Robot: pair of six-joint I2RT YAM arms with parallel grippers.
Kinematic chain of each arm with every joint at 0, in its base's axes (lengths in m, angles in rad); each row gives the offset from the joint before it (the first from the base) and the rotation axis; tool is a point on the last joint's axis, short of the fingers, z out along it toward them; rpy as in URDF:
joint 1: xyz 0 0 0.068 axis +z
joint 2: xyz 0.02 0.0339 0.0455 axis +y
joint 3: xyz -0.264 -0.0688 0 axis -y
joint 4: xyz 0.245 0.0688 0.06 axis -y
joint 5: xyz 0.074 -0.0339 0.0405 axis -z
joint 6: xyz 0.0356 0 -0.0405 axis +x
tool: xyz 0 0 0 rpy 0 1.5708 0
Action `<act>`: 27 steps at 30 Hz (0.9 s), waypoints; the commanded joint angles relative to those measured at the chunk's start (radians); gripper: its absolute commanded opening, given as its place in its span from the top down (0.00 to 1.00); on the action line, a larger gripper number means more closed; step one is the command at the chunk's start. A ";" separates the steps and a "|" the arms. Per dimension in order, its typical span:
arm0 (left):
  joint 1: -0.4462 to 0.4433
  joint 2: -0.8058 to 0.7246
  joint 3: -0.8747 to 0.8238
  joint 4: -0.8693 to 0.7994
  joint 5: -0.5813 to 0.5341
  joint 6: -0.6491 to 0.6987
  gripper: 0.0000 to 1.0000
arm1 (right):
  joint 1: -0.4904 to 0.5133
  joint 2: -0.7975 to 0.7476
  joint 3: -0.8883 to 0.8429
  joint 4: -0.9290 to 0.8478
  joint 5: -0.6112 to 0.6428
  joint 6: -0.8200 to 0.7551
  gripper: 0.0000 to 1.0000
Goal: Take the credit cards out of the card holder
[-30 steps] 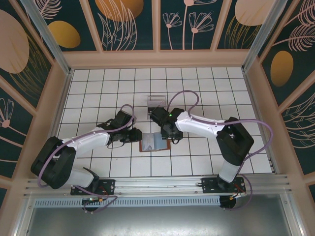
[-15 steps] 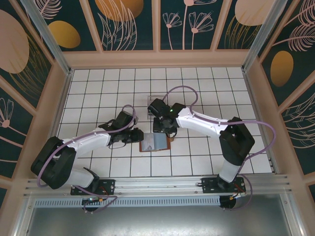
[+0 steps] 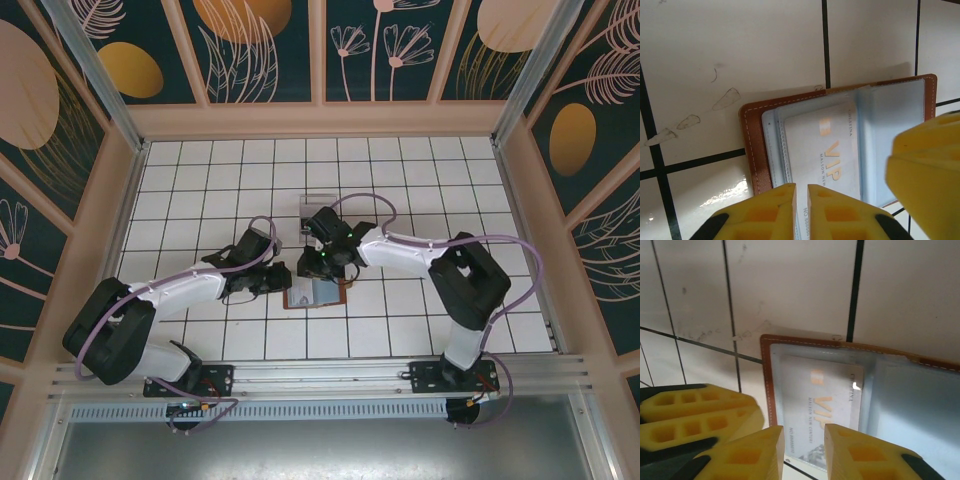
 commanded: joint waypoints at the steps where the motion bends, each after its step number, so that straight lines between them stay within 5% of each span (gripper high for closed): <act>1: -0.009 0.017 -0.008 0.018 0.015 -0.017 0.87 | -0.014 0.023 -0.031 0.072 -0.068 0.008 0.73; 27: -0.038 0.088 0.002 0.010 -0.002 -0.025 0.92 | -0.022 0.088 -0.071 0.072 -0.066 -0.007 0.73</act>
